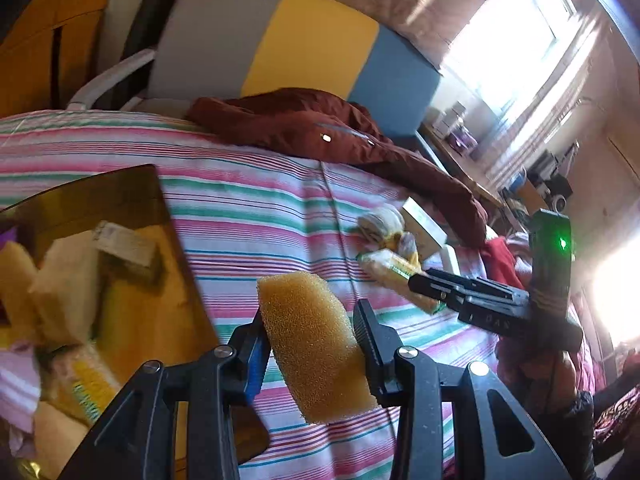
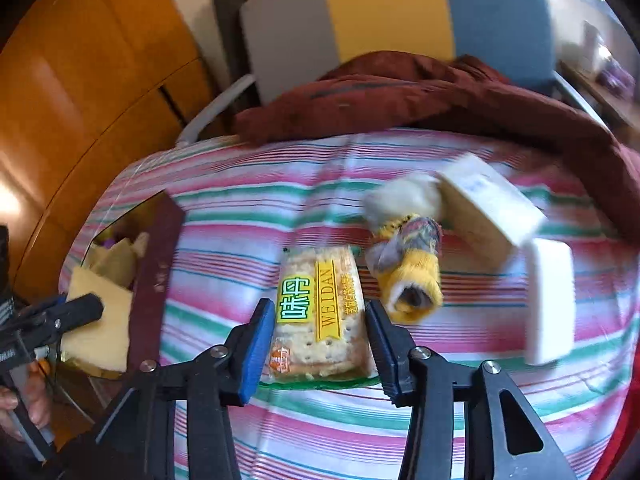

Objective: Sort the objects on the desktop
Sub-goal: 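Carry the cracker pack and sponge over the gold tray with both tools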

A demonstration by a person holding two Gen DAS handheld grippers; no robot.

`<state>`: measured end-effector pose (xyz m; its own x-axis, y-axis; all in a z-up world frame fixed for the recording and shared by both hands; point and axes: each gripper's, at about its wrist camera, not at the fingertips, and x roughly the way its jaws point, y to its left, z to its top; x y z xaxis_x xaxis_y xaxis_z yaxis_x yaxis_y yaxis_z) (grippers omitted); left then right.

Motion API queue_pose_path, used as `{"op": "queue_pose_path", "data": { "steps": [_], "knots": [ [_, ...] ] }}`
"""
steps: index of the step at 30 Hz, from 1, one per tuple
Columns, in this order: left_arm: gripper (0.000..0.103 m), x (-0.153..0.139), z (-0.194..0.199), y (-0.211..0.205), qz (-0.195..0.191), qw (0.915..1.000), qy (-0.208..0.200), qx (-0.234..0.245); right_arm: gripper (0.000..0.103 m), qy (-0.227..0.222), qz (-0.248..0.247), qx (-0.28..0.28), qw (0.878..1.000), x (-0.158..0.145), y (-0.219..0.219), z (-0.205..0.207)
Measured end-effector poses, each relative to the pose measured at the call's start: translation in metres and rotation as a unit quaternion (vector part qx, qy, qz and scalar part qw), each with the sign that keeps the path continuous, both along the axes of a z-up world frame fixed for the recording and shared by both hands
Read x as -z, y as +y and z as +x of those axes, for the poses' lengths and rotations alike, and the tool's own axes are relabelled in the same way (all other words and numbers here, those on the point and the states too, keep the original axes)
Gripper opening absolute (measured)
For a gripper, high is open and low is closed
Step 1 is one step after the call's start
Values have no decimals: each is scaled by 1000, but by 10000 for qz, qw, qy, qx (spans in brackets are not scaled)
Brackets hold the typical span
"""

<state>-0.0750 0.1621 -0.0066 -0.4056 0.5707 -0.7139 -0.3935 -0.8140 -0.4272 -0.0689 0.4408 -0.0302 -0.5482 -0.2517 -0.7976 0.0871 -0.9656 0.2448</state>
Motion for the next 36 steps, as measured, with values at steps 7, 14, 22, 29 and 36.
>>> {"op": "queue_pose_path", "data": {
  "steps": [7, 14, 22, 29, 36],
  "knots": [
    [40, -8, 2, -43, 160, 9993, 138, -319, 46, -37, -48, -299, 9995, -1, -49, -2],
    [40, -8, -1, -90, 196, 9966, 157, -783, 46, 145, -294, -587, 9977, -15, -91, 2],
    [40, -5, -2, -129, 233, 9930, 143, -1153, 46, 174, -1094, -955, 9893, -25, -143, -11],
    [40, 3, 0, -144, 289, 9918, 39, -1246, 46, -129, -2353, -782, 9687, -8, -152, -16],
    [40, 5, 2, -157, 254, 9907, 73, -1333, 46, 351, -2901, -427, 9554, -23, -130, -7]
  ]
}}
